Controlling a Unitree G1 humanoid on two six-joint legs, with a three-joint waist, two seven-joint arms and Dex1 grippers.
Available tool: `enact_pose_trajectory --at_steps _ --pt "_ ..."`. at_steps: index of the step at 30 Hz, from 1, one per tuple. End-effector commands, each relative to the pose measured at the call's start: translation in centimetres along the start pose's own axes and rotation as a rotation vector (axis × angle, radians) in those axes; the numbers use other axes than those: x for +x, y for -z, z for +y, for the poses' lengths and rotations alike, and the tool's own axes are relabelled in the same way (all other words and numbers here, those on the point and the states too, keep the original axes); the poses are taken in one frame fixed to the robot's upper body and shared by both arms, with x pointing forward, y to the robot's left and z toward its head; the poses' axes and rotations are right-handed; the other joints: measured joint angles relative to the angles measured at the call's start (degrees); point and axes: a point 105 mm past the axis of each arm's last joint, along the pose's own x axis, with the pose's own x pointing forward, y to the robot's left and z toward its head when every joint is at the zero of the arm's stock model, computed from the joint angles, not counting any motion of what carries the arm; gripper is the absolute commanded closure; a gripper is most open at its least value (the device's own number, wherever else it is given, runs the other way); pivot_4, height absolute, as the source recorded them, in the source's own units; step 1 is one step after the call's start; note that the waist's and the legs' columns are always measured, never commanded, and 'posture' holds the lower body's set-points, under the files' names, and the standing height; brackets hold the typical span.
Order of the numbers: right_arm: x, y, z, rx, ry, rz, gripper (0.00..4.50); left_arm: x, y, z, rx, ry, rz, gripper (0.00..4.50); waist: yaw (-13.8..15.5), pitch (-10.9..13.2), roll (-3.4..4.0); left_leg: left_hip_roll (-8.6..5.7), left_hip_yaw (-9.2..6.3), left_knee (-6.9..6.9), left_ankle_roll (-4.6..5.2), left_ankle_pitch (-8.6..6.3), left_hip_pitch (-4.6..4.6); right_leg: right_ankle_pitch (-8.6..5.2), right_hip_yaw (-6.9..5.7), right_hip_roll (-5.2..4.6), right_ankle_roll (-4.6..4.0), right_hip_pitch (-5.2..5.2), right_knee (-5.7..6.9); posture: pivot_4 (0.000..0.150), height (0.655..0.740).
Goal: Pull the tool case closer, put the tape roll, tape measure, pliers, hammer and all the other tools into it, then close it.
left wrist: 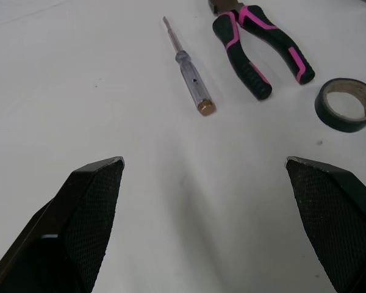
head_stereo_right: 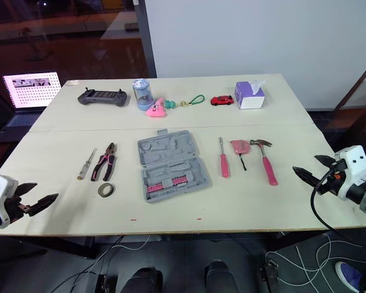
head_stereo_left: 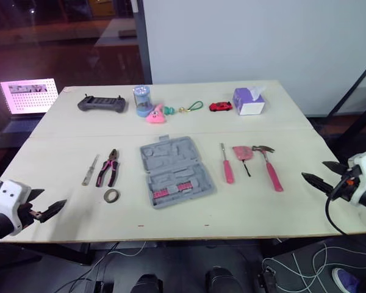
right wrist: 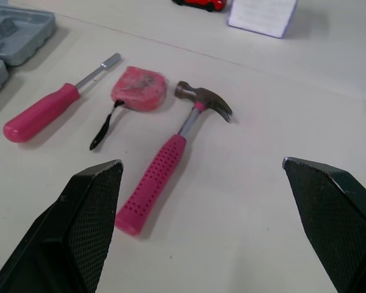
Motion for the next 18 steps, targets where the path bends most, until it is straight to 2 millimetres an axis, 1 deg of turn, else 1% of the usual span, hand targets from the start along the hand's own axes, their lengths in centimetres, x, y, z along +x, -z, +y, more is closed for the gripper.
enact_pose_trajectory --at_steps 1,3,7,14,16,18 --pt "-0.2 -1.4 -0.8 -0.034 0.019 -0.033 0.00 -1.1 -1.6 1.6 0.072 -0.063 -0.051 0.05 0.0 0.0 0.00 0.00 0.00 0.00 0.00 0.00 0.00 0.00 0.00 0.00 0.00 0.00 0.00 0.150 0.7400" --pt "0.0 -1.5 -0.8 -0.037 0.016 -0.037 0.00 -1.1 -1.6 1.7 0.066 -0.076 -0.071 0.05 0.0 0.0 0.00 0.00 0.00 0.00 0.00 0.00 0.00 0.00 0.00 0.00 0.00 0.00 -0.01 0.150 0.7400" --pt "0.3 -1.8 -0.9 -0.045 0.005 -0.037 0.00 -1.0 -1.4 1.2 0.040 -0.046 -0.066 0.05 0.0 0.0 0.01 0.00 0.00 0.00 0.00 0.00 0.01 0.00 0.00 0.00 0.00 0.00 0.00 0.150 0.7400" --pt "0.4 -2.3 -0.8 -0.045 -0.014 -0.036 0.00 -0.9 -1.5 1.0 0.037 -0.030 -0.057 0.05 0.0 0.0 0.01 0.00 0.00 0.00 0.00 0.00 0.01 0.00 0.00 0.00 0.00 0.00 0.00 0.150 0.7400" --pt "0.6 -3.0 -0.4 -0.042 -0.031 -0.043 0.00 -0.8 -2.0 0.8 0.028 -0.011 -0.068 0.05 0.0 0.0 0.00 0.00 0.00 0.00 0.00 0.00 0.01 0.00 0.00 0.00 0.00 0.00 0.00 0.150 0.7400" --pt "1.0 -4.0 0.2 -0.025 -0.059 -0.052 0.00 -0.6 -2.6 0.1 0.033 0.026 -0.066 0.05 0.0 0.0 0.01 0.00 0.00 0.00 0.00 0.00 0.00 0.00 0.00 0.00 0.00 0.00 0.01 0.150 0.7400"
